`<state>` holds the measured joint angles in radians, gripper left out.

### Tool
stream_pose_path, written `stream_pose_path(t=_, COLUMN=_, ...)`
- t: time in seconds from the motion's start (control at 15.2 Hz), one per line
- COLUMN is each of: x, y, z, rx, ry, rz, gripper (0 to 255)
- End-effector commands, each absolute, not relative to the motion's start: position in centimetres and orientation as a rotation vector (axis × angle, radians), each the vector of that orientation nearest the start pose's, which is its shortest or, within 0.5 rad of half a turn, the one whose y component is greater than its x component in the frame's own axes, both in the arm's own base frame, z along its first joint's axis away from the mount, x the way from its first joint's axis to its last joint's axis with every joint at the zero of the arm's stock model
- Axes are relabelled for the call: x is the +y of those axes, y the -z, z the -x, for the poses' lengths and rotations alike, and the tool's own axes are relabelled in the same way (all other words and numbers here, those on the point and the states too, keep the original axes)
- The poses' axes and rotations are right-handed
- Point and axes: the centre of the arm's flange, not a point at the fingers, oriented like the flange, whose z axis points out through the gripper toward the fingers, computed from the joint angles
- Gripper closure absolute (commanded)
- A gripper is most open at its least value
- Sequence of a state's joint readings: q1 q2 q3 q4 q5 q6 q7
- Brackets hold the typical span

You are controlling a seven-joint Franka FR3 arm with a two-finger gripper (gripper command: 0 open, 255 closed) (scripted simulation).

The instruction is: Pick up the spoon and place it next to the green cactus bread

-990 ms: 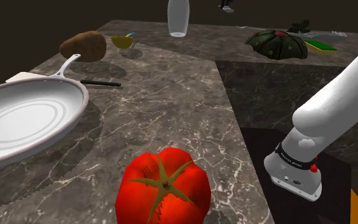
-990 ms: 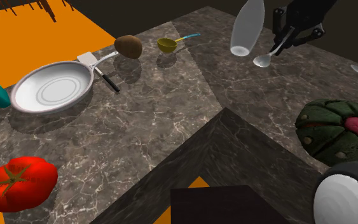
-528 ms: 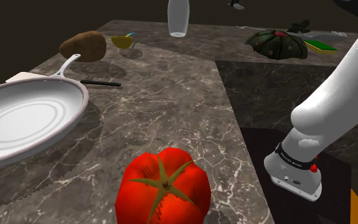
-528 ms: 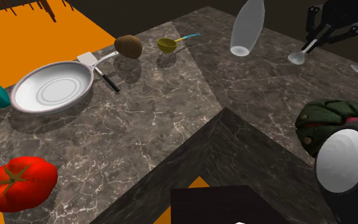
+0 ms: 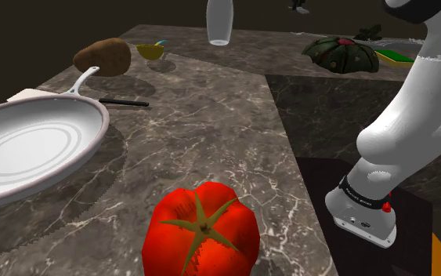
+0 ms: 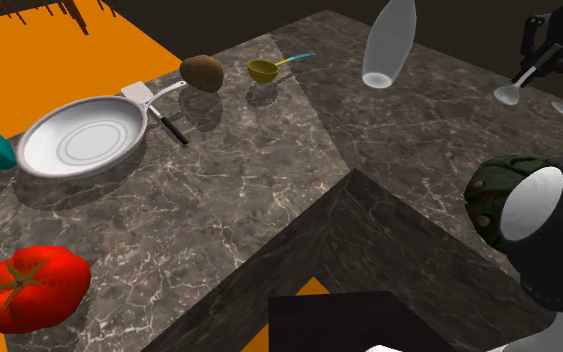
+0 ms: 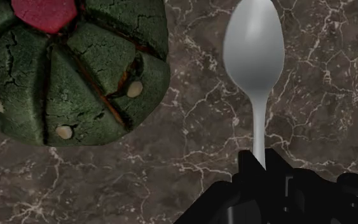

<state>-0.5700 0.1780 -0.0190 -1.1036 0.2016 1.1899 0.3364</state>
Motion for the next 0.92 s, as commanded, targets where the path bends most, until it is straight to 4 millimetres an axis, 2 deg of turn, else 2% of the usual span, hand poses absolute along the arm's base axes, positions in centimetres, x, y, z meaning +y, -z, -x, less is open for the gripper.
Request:
stream_pose_path(t=0.0, x=-29.0, y=-69.5, z=-48.1, rx=1.224, ry=-0.098, rz=2.676, gripper=255)
stream_pose_path(t=0.86, x=-29.0, y=-62.6, z=-48.1, rx=1.224, ry=-0.098, rz=2.676, gripper=255)
